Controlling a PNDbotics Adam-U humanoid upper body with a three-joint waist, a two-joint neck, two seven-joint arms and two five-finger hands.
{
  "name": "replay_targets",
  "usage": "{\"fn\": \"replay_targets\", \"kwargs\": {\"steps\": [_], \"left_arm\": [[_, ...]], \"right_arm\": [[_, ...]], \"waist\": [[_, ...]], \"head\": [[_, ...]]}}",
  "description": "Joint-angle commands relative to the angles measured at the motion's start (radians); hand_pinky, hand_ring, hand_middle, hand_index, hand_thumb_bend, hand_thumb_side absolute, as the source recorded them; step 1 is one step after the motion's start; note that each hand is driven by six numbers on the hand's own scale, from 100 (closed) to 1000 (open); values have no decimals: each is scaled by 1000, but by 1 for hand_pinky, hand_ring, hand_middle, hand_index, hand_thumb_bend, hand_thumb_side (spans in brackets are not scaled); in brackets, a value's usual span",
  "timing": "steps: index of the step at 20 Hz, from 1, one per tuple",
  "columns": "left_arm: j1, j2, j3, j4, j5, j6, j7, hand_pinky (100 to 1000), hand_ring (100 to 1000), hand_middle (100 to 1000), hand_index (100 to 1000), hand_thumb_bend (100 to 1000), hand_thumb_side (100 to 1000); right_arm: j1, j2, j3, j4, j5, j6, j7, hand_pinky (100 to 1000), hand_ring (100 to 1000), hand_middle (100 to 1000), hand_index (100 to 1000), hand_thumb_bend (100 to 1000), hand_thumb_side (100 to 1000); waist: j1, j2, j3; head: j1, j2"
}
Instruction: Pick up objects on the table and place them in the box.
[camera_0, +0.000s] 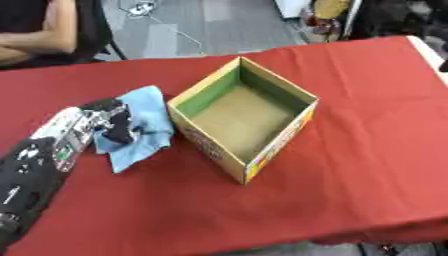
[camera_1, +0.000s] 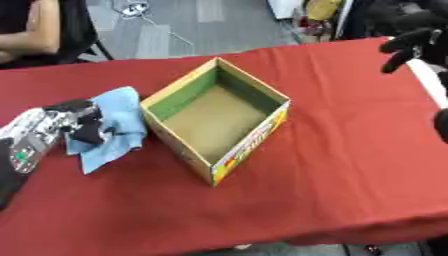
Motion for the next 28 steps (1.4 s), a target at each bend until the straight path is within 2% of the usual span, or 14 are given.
{"fn": "replay_targets", "kwargs": {"steps": [1,6,7,8,9,10,11,12,13,14,15,17,21,28], "left_arm": [[4,48,41,-59,138,35,78,100,100,116,105,100,360],[28,75,62,-115,230,64,159,100,100,153,136,100,356],[30,83,58,-128,212,64,163,100,100,300,276,100,312],[33,90,52,-141,176,63,156,100,164,369,370,100,296],[34,102,39,-159,107,59,131,470,506,614,670,152,161],[35,112,28,-186,4,48,85,470,506,614,670,152,161],[34,122,17,-215,-114,28,18,807,811,845,956,642,502],[32,127,14,-247,-227,4,-55,786,793,831,937,604,468],[30,128,18,-277,-317,-22,-122,884,903,928,1000,834,698],[29,127,25,-303,-383,-44,-179,878,888,914,1000,807,663],[28,125,31,-324,-428,-62,-223,913,946,953,1000,877,755],[23,123,34,-348,-474,-85,-280,950,986,977,1000,896,794],[-3,118,10,-362,-547,-127,-339,994,1000,977,1000,886,797],[-40,93,-42,-315,-589,-202,-397,984,999,977,1000,900,872]], "right_arm": [[-8,-9,-8,-16,2,1,-2,570,724,818,977,452,645],[-6,-9,-8,-16,3,1,-2,569,723,816,976,453,644],[-6,-9,-8,-16,3,1,-2,569,723,816,976,454,644],[-6,-9,-8,-16,3,1,-1,569,723,816,976,454,644],[-6,-9,-7,-16,3,1,0,568,723,816,976,454,644],[-6,-9,-7,-16,3,1,1,568,723,816,976,454,644],[-5,-10,-6,-16,3,1,2,568,723,816,977,454,644],[-5,-9,-6,-16,3,2,4,568,723,816,977,454,644],[-5,-9,-6,-16,3,2,5,568,723,816,977,453,644],[-4,-9,-5,-16,3,2,6,568,723,816,977,453,644],[-4,-10,-5,-16,2,2,7,568,723,816,977,453,644],[-4,-10,-5,-16,1,2,9,568,723,816,977,452,644],[-6,-10,-4,-16,-1,3,12,568,723,816,977,452,644],[-11,-9,-2,-16,-4,4,18,568,722,814,977,449,645]], "waist": [[-1,-9,2],[-1,-11,4],[-1,-11,4],[-1,-10,3],[0,-10,2],[0,-10,2],[0,-10,2],[0,-10,2],[0,-10,2],[0,-10,3],[0,-11,3],[0,-11,3],[0,-11,0],[1,-10,-3]], "head": [[-10,-1],[-11,-1],[-11,-1],[-11,-1],[-10,-1],[-10,-1],[-9,-1],[-9,-1],[-9,-1],[-9,-1],[-10,-1],[-11,-1],[-10,-1],[-8,-1]]}}
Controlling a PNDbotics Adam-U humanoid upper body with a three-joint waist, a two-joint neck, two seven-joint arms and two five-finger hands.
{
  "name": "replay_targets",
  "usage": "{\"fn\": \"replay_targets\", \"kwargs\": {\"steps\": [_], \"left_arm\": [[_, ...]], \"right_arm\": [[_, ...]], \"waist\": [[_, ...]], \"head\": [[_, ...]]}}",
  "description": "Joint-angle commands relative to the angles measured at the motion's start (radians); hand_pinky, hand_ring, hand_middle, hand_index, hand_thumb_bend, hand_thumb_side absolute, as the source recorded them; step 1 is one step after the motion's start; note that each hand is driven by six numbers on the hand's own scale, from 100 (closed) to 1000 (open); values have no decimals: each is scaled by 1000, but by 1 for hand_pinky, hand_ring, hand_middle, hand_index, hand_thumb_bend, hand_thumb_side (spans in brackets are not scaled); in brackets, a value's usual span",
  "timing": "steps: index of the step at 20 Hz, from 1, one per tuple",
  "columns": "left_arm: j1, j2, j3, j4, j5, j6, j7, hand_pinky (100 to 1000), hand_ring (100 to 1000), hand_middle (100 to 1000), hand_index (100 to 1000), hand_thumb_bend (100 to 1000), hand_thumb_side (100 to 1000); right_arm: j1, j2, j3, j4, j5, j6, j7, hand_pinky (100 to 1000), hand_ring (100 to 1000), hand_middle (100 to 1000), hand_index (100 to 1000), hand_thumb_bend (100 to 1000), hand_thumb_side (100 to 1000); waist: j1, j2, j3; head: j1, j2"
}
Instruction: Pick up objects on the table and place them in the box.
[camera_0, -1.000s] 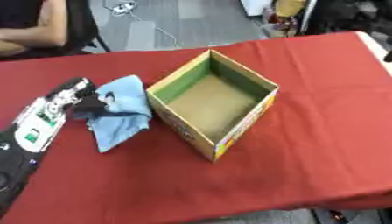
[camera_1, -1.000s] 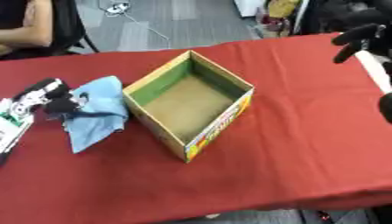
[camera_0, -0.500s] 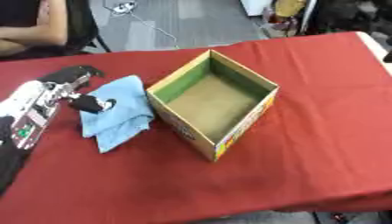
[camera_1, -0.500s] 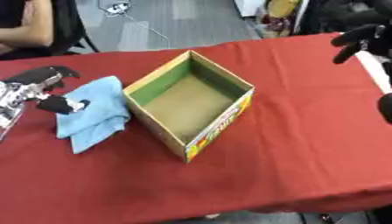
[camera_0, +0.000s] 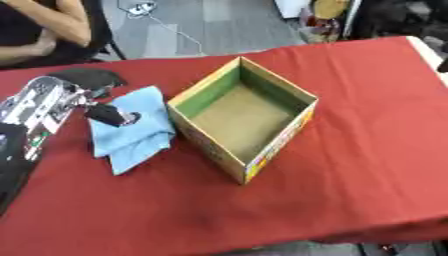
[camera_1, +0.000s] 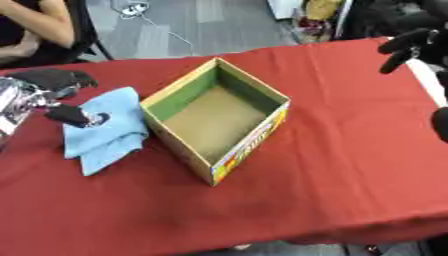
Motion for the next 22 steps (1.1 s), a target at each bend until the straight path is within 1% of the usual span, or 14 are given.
{"fn": "replay_targets", "kwargs": {"steps": [1,3,4,6,9,12,14,16,17,18,19,20,21,22], "left_arm": [[-28,-1,-9,27,3,-23,-22,985,998,978,1000,903,880],[-31,-14,-14,50,17,-28,-26,972,986,976,1000,905,875],[-31,-25,-14,63,28,-28,-22,947,969,971,1000,906,857],[-27,-47,-10,93,58,-21,2,915,940,956,1000,909,848],[-20,-76,-11,152,89,-13,42,903,913,934,1000,912,852],[-19,-106,-12,221,84,-11,63,899,896,916,995,912,859],[-21,-123,-14,267,70,-18,67,891,881,903,980,905,847],[-20,-136,-12,306,62,-25,72,831,825,869,941,869,805],[-19,-142,-11,322,63,-28,76,791,768,827,890,828,762],[-17,-146,-9,331,67,-30,85,641,651,766,821,794,716],[-15,-148,-8,336,71,-31,97,641,651,766,821,794,716],[-12,-149,-6,335,75,-28,121,350,413,590,665,596,455],[-7,-151,-6,336,81,-21,144,297,340,532,610,483,268],[-2,-152,-7,337,85,-13,165,263,266,472,537,348,138]], "right_arm": [[-12,-9,-2,-16,-4,-1,5,569,722,813,977,446,648],[-13,-8,-2,-16,-5,0,7,568,721,813,977,447,647],[-14,-8,-2,-16,-6,0,8,569,721,812,977,447,647],[-16,-7,-2,-16,-7,-1,9,569,720,812,977,447,647],[-18,-5,-2,-16,-9,-2,10,569,720,811,977,447,646],[-20,-4,-2,-16,-11,-4,11,569,719,811,976,446,646],[-21,-3,-2,-16,-12,-4,12,569,719,810,976,446,646],[-23,-2,-2,-16,-13,-4,12,568,718,810,976,446,647],[-23,-2,-3,-16,-12,-4,12,568,718,810,976,446,646],[-23,-2,-3,-16,-12,-4,12,568,718,809,976,446,646],[-24,-2,-3,-16,-12,-3,12,568,718,809,976,446,646],[-24,-2,-3,-16,-12,-3,12,568,718,809,976,445,646],[-24,-1,-3,-16,-12,-3,12,568,718,809,976,444,646],[-25,-1,-4,-16,-12,-2,11,568,717,809,976,444,646]], "waist": [[0,-9,-2],[0,-9,-3],[-1,-8,-3],[-3,-6,-3],[-4,-3,-4],[-6,-1,-5],[-7,0,-6],[-7,1,-6],[-8,1,-6],[-8,1,-6],[-8,1,-6],[-8,1,-6],[-8,1,-6],[-8,1,-7]], "head": [[-8,-1],[-8,-1],[-8,-1],[-6,-1],[-4,-1],[-1,-1],[2,-1],[4,-1],[4,-1],[4,-1],[4,-1],[4,-1],[4,-1],[3,-1]]}}
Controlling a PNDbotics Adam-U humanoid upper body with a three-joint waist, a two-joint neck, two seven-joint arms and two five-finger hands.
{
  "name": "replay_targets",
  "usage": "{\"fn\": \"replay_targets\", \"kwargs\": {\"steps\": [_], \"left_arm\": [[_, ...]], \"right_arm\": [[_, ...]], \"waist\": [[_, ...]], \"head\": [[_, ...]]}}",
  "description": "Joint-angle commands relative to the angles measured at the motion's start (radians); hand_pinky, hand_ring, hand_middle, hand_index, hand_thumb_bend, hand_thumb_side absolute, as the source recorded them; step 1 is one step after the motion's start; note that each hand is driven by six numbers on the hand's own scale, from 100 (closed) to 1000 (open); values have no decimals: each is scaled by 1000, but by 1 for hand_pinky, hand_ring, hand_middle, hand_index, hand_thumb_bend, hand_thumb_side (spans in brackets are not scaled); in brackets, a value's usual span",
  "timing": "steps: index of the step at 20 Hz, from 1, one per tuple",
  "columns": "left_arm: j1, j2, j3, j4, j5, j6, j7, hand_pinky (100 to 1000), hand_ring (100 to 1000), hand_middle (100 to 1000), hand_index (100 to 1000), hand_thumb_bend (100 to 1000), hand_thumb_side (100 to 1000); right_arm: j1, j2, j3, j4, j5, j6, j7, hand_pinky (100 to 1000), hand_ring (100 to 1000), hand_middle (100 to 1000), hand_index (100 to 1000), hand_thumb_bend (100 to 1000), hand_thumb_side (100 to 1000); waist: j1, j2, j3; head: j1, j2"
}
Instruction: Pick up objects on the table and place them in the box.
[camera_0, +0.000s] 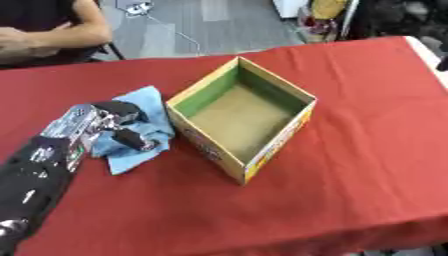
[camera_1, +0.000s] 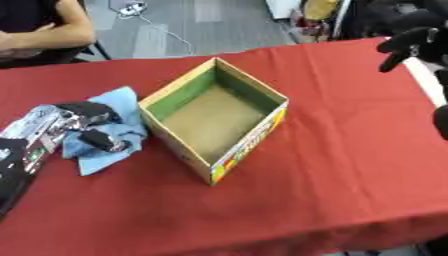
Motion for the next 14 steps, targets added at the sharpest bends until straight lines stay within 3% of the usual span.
{"fn": "replay_targets", "kwargs": {"steps": [1,2,3,6,9,14], "left_arm": [[28,-1,-4,34,12,22,54,227,217,432,482,229,118],[35,-1,7,23,22,41,94,100,100,330,359,100,196],[43,0,15,8,36,62,144,100,100,263,294,100,317],[68,15,49,-68,104,124,314,100,100,138,147,100,409],[87,53,101,-199,211,185,437,100,100,100,113,100,496],[74,147,204,-402,390,282,542,100,100,100,101,100,644]], "right_arm": [[-16,-10,-4,-16,-2,-2,2,568,717,809,976,443,647],[-16,-10,-5,-16,-2,-1,1,568,717,808,976,443,647],[-16,-10,-6,-16,-1,-1,0,567,717,808,976,441,645],[-14,-11,-8,-16,2,1,-1,567,716,808,976,440,647],[-11,-12,-11,-16,5,2,-5,567,716,807,975,436,649],[-4,-15,-14,-16,12,5,-11,566,715,806,975,433,655]], "waist": [[-3,-1,-2],[-3,-1,-1],[-3,-1,-1],[-2,-1,2],[-2,-2,5],[1,-9,13]], "head": [[1,-1],[0,-1],[-1,-1],[-6,-1],[-16,-1],[-30,-1]]}}
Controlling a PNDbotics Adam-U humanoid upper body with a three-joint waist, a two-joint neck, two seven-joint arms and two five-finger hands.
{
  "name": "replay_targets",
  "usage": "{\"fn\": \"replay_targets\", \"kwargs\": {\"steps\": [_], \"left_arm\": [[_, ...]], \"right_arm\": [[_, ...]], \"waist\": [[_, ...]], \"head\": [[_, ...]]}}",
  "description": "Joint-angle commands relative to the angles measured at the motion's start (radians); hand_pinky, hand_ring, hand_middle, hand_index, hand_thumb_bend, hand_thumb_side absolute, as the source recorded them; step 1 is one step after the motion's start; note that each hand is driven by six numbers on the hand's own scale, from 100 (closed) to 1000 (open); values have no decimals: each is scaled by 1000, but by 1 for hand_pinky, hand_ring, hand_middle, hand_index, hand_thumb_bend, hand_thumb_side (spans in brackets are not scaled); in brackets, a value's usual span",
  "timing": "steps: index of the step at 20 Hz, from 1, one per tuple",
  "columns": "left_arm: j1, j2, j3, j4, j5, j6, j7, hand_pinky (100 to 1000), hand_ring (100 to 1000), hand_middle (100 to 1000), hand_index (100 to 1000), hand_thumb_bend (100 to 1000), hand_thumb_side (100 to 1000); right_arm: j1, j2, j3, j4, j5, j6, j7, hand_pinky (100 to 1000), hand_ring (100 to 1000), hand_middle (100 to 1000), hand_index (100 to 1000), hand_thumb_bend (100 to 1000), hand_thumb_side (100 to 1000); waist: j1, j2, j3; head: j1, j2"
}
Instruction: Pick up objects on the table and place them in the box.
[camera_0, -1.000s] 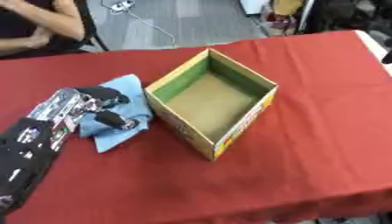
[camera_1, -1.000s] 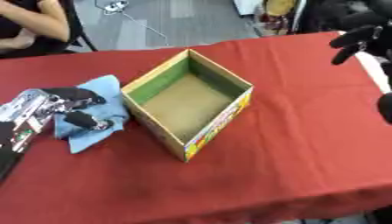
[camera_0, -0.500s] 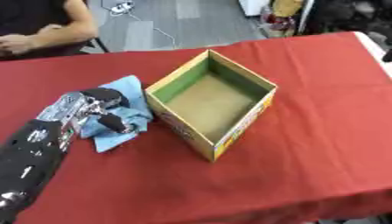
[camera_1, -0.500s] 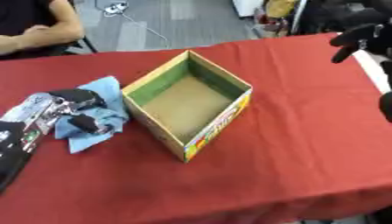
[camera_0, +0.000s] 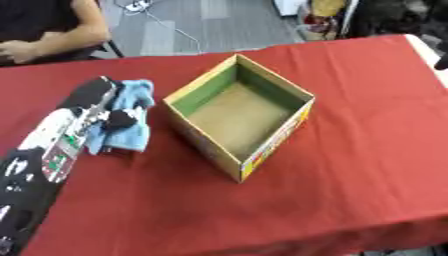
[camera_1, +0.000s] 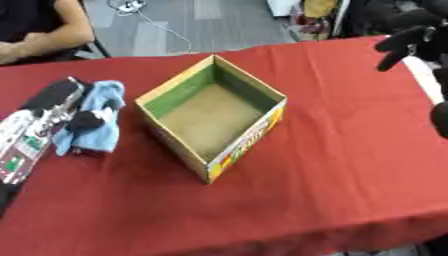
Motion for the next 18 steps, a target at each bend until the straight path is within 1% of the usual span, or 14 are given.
{"fn": "replay_targets", "kwargs": {"steps": [1,2,5,8,10,13,14,15,16,18], "left_arm": [[-31,91,81,-126,110,57,70,100,100,100,101,100,639],[-39,105,106,-154,134,71,94,100,100,100,107,100,672],[-56,126,174,-233,188,102,192,100,100,100,113,100,672],[-65,115,224,-307,236,110,290,100,100,100,117,100,672],[-75,89,258,-359,256,98,355,100,100,100,118,100,672],[-124,5,317,-434,254,53,488,100,100,100,120,100,672],[-134,-13,323,-443,253,37,524,100,100,100,122,100,672],[-163,-43,329,-458,243,10,571,100,100,100,122,100,672],[-185,-66,326,-461,229,-17,611,100,100,100,124,100,672],[-228,-100,288,-430,193,-67,655,100,100,100,131,100,672]], "right_arm": [[-4,-16,-8,-16,4,0,-6,567,715,806,975,432,653],[-3,-16,-9,-16,4,1,-8,566,715,806,975,432,654],[1,-17,-11,-16,7,2,-10,566,715,806,975,431,654],[4,-17,-12,-16,9,3,-11,565,715,806,976,429,656],[5,-16,-12,-16,10,4,-12,565,715,806,976,428,656],[9,-14,-13,-16,11,3,-13,565,716,806,976,428,656],[10,-14,-13,-16,11,2,-13,566,716,806,976,430,654],[11,-13,-11,-16,11,1,-12,566,716,806,976,428,656],[11,-13,-10,-16,10,0,-11,566,716,806,976,428,656],[12,-12,-7,-16,8,-2,-8,566,716,807,976,427,656]], "waist": [[2,-15,3],[3,-17,5],[3,-19,9],[2,-20,11],[1,-21,13],[-4,-23,15],[-5,-24,16],[-7,-24,15],[-8,-24,14],[-9,-25,12]], "head": [[-14,-1],[-17,-1],[-23,-1],[-27,-1],[-28,-1],[-25,-1],[-22,-1],[-15,-1],[-9,-1],[9,-1]]}}
